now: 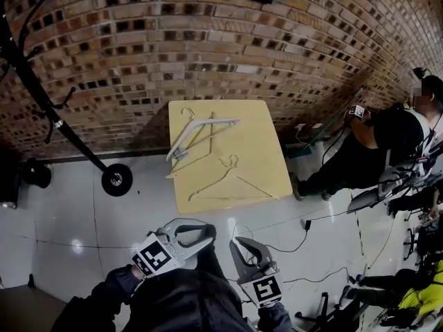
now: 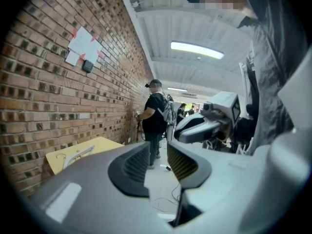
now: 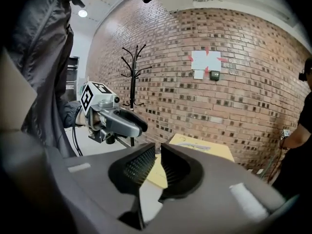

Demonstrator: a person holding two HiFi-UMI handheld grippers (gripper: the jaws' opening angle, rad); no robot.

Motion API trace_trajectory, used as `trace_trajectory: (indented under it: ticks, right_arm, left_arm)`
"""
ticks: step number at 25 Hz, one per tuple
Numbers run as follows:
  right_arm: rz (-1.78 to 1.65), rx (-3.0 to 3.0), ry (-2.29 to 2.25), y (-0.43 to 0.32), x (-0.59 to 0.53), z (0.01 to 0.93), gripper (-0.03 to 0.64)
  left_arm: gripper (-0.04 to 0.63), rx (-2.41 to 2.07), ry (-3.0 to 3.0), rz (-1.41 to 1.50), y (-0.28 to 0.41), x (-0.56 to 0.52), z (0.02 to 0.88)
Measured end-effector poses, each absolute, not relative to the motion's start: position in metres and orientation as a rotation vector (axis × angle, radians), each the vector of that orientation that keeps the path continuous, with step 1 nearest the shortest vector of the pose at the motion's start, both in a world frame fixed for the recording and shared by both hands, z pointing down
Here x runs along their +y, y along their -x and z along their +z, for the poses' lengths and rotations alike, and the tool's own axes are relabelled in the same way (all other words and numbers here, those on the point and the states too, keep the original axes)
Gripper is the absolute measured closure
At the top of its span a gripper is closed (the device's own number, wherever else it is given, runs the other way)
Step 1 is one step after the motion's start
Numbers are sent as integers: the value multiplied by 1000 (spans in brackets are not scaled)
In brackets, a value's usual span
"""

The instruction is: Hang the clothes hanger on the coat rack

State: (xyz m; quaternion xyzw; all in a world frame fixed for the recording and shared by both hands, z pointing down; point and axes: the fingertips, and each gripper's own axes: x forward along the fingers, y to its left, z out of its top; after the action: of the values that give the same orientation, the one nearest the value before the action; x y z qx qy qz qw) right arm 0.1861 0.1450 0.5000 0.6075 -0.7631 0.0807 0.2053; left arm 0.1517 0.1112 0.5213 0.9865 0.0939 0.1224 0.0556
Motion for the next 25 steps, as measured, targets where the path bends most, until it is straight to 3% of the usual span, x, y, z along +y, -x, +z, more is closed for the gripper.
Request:
trace_trajectory:
  ticks: [2,12,25]
  right_arm:
    - [245,-2148,-1671,-214,140,510,546]
    - [309,-2181,-1521,-353,98,558,526]
    - [480,-2001,-1179,-428,37,730,506]
  left_arm:
    - [479,251,-2994,400,-181,106,529]
    - [469,49,-3022,556,-318,38,571]
    - [457,-74,-2756,922,-344,-17,739]
